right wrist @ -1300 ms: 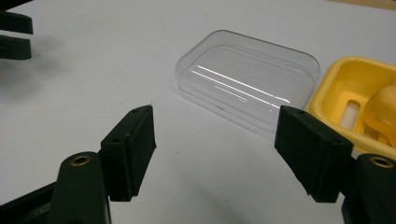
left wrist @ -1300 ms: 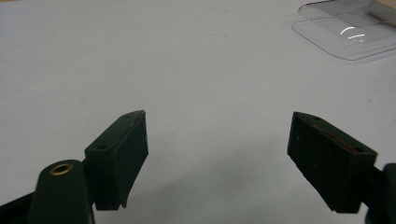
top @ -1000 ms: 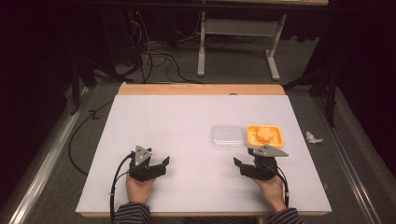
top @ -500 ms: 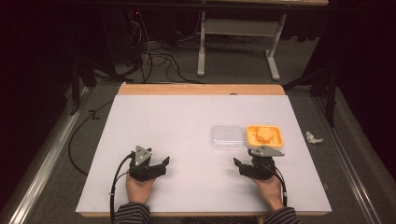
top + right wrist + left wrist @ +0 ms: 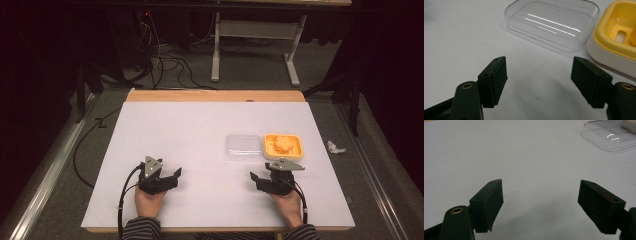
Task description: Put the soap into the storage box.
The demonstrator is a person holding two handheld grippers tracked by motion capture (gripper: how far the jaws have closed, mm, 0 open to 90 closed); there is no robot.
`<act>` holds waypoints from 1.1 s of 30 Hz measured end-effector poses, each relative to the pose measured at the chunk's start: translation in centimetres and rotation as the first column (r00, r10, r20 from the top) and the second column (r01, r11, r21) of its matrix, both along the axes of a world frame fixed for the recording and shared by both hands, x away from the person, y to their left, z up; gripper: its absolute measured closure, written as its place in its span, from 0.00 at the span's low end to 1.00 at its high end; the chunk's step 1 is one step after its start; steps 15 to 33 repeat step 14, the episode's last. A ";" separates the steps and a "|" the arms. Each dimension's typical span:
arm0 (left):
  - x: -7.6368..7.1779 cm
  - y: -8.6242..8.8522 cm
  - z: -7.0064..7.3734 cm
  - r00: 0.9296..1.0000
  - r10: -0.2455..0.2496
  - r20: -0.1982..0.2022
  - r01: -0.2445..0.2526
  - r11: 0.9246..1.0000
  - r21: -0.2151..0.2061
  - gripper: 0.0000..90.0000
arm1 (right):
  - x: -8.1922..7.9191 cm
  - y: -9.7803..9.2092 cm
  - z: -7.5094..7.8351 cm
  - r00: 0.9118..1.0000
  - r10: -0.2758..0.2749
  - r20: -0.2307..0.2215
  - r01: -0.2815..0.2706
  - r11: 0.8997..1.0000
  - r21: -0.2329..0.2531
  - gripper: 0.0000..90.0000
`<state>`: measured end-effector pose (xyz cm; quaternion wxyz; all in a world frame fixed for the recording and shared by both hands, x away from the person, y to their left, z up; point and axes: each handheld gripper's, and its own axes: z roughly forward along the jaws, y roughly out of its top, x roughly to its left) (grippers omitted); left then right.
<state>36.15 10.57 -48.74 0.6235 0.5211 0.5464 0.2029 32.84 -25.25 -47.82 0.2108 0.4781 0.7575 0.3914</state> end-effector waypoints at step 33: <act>0.0 -0.1 0.0 1.000 0.003 -0.001 -0.003 1.000 0.000 0.23 | -0.4 -0.1 0.0 0.999 0.018 0.040 -0.018 1.000 0.017 0.32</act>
